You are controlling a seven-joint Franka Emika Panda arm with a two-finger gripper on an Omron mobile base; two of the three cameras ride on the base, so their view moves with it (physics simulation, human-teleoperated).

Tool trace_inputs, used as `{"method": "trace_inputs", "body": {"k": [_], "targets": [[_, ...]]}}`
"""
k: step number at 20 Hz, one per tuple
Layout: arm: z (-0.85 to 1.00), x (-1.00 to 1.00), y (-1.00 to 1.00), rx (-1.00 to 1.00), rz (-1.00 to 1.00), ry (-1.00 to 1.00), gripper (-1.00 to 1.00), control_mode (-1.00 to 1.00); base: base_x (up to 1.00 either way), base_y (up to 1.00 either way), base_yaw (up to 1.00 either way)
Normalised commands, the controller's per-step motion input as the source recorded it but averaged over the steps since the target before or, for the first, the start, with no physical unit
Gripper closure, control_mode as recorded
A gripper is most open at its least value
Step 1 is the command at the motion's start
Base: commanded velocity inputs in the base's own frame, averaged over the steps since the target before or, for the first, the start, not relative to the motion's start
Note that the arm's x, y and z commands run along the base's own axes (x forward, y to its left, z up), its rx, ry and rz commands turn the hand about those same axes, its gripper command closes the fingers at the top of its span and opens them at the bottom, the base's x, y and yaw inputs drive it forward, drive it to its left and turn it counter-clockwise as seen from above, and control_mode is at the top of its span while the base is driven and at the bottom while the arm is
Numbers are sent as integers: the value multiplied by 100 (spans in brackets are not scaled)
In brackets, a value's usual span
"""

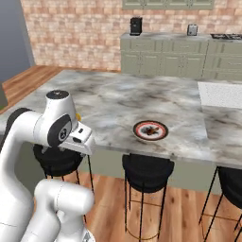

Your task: Take the chicken drumsticks from the pan and place one on each plate on the dining counter.

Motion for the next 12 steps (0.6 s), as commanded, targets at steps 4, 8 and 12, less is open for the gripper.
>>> {"method": "trace_inputs", "body": {"k": [4, 8, 12], "targets": [[0, 0, 0, 0, 0, 0, -100, 100, -54, 97, 10], [0, 0, 0, 0, 0, 0, -100, 100, 0, 100, 7], [0, 0, 0, 0, 0, 0, -100, 100, 0, 100, 1]]}}
